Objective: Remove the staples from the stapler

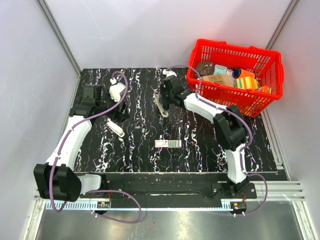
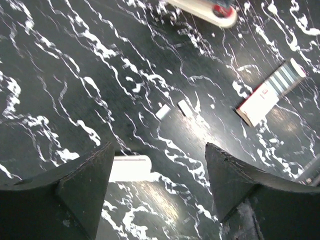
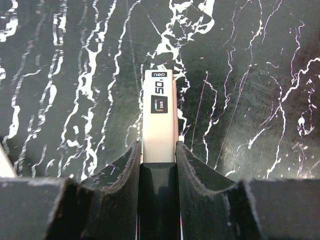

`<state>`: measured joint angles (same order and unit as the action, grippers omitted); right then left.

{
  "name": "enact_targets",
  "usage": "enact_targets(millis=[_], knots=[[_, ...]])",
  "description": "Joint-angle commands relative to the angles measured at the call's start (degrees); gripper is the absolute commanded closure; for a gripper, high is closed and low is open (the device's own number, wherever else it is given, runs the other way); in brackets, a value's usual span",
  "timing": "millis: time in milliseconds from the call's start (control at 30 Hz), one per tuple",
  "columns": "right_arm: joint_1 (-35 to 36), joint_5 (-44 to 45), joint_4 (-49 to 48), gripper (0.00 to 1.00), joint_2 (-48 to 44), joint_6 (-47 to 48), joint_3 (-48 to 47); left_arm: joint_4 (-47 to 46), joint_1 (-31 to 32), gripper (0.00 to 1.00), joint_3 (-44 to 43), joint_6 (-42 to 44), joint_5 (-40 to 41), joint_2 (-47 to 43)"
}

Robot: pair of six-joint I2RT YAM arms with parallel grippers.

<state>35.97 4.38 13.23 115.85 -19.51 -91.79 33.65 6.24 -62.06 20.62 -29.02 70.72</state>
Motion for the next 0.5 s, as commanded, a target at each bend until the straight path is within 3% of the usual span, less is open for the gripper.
enact_targets(millis=[0,267,433,467], knots=[[0.42,5.01,-6.46,1.00,4.02,2.37,-6.12,12.48,-2.11,0.22,-2.98,2.49,-4.91,-1.37],[0.60,9.67,-4.72,1.00,8.07,1.85,-6.91,16.44,-4.48,0.18,-2.10,3.29,-0.08,-6.29],[1.82,12.40,0.91,0.69,8.69,-0.70,-8.40,18.47,-5.62,0.11,-2.27,2.67,0.71,-7.52],[2.26,13.19,1.61,0.63,8.51,-0.97,-8.49,18.82,-5.89,0.01,-2.27,2.67,0.80,-7.79]])
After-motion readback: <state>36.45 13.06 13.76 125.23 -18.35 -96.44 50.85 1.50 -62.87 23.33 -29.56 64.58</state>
